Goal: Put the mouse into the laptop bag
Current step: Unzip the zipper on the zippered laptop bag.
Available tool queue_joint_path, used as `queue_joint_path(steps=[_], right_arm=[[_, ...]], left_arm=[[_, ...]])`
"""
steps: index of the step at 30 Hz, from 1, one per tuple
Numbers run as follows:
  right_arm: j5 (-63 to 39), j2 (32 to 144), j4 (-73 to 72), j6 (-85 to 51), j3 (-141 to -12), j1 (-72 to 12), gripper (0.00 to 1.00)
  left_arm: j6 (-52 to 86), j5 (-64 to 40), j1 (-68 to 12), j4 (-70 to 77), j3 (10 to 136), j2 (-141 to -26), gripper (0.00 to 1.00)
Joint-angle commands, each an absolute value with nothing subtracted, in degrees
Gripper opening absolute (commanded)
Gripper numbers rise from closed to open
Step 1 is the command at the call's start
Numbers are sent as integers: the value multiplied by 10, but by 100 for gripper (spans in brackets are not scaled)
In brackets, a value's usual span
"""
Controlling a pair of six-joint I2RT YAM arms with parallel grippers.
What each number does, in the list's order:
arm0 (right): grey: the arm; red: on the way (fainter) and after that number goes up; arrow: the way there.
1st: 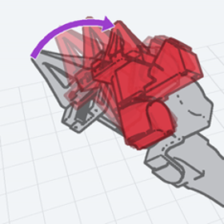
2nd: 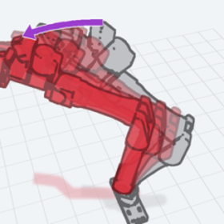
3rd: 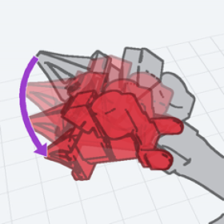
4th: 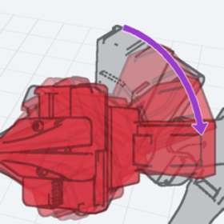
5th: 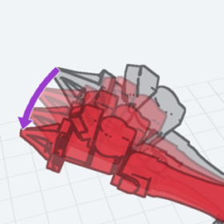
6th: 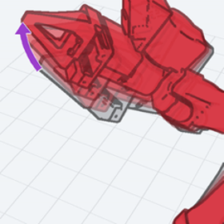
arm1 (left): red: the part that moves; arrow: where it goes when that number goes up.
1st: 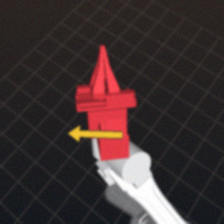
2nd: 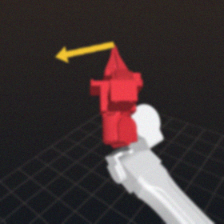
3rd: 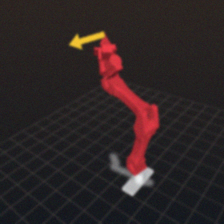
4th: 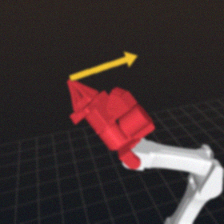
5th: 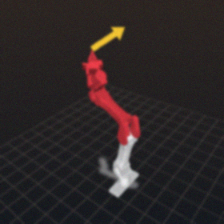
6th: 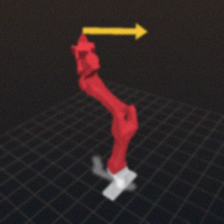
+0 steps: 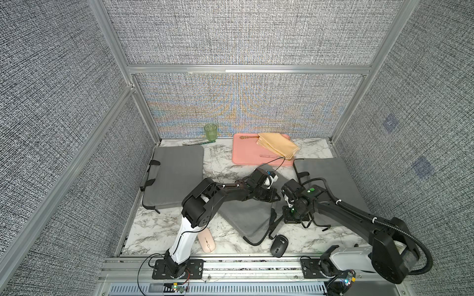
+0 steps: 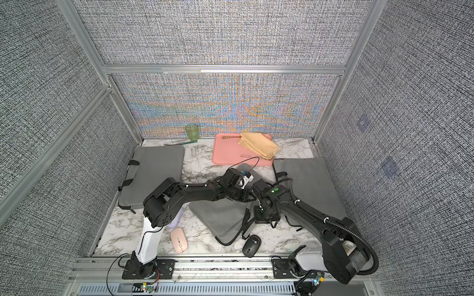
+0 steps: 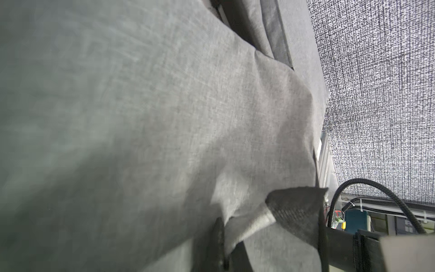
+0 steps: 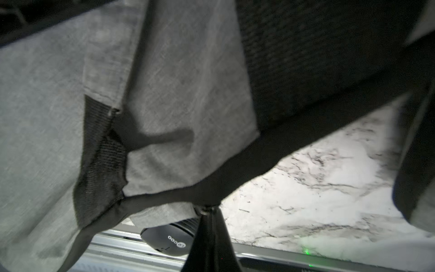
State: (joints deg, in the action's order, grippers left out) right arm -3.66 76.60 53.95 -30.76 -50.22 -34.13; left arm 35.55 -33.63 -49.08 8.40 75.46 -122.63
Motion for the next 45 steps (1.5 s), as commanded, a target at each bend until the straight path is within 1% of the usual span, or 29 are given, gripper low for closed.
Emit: queue_joint_path(steps=[1, 4, 6, 10, 12, 13, 15, 16, 18, 19, 21, 26, 30, 32, 34, 36, 37, 38, 41, 45], right_arm=[[-44, 771, 581, -312, -509, -343, 0], [-176, 778, 536, -279, -499, -347, 0], [-228, 782, 526, -271, -498, -348, 0], [-253, 777, 539, -264, -505, -346, 0], [-237, 768, 540, -274, -505, -345, 0], [-221, 765, 543, -278, -507, -345, 0], [-216, 760, 530, -278, -506, -345, 0], [-231, 755, 511, -278, -502, -345, 0], [-275, 747, 469, -277, -491, -345, 0], [-303, 743, 449, -275, -488, -345, 0], [-330, 737, 425, -277, -488, -346, 0], [-321, 751, 414, -275, -502, -346, 0], [-324, 765, 394, -278, -502, -346, 0], [-339, 770, 381, -278, -504, -346, 0], [-336, 774, 379, -280, -512, -345, 0], [-335, 778, 376, -285, -518, -343, 0], [-334, 781, 374, -287, -520, -343, 0], [-336, 785, 371, -289, -524, -341, 0], [-346, 785, 365, -293, -524, -335, 0], [-354, 779, 365, -291, -519, -330, 0]], left_arm=[[352, -291, -480, 107, 743, -1213, 0], [352, -293, -475, 108, 741, -1201, 0], [350, -294, -472, 103, 744, -1194, 0], [345, -295, -471, 92, 751, -1183, 0], [345, -298, -471, 89, 751, -1178, 0], [345, -298, -471, 87, 749, -1175, 9], [351, -295, -471, 92, 734, -1159, 52], [354, -292, -472, 99, 720, -1146, 70], [357, -278, -472, 97, 692, -1112, 97], [353, -269, -471, 84, 680, -1094, 99], [346, -250, -471, 61, 650, -1055, 99], [343, -196, -472, 36, 545, -898, 99], [323, -117, -472, -63, 514, -791, 99], [320, -108, -472, -112, 512, -766, 100], [329, -123, -477, -113, 495, -739, 96], [336, -136, -489, -106, 478, -710, 91], [336, -136, -502, -114, 474, -693, 87], [335, -130, -520, -115, 463, -675, 85], [332, -101, -574, -89, 414, -632, 85], [322, -98, -624, -30, 362, -619, 85]])
